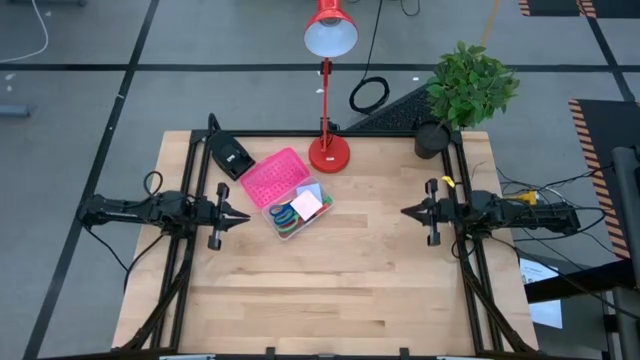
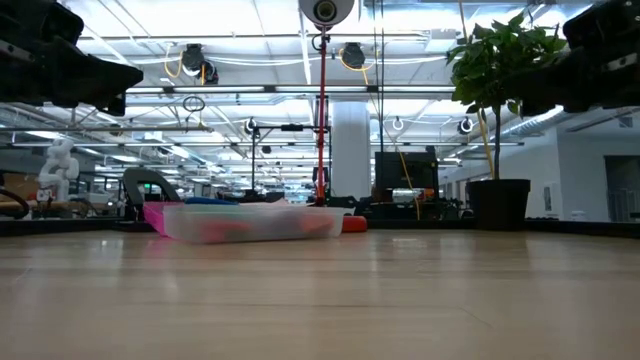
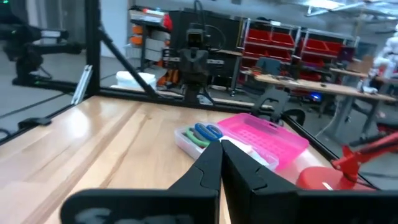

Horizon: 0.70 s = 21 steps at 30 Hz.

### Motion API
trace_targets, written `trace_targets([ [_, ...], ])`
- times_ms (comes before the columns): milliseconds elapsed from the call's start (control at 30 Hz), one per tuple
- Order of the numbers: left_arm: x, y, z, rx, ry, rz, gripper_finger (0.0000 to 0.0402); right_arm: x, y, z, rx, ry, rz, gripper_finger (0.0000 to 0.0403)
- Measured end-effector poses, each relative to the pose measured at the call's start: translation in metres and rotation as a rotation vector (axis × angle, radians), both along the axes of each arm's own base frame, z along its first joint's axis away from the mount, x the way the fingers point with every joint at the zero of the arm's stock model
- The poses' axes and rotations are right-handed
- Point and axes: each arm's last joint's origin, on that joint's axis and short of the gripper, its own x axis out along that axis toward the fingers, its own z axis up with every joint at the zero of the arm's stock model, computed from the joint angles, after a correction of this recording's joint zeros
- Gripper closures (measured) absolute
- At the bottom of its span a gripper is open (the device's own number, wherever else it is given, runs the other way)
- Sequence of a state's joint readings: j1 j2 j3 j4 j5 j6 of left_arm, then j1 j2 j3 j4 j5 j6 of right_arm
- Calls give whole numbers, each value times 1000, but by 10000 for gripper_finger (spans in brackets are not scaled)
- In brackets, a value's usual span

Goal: Pack school essentials
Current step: Return to Home Position

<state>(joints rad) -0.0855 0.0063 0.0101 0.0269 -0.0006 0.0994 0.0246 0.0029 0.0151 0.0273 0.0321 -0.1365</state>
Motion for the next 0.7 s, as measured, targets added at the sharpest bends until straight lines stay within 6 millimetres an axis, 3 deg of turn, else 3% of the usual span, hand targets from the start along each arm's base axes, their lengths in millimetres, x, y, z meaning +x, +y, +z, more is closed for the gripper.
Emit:
trace_targets([
  [700,0,0,0,0,0,1,366,0,0,0,73,-5,-15,403],
])
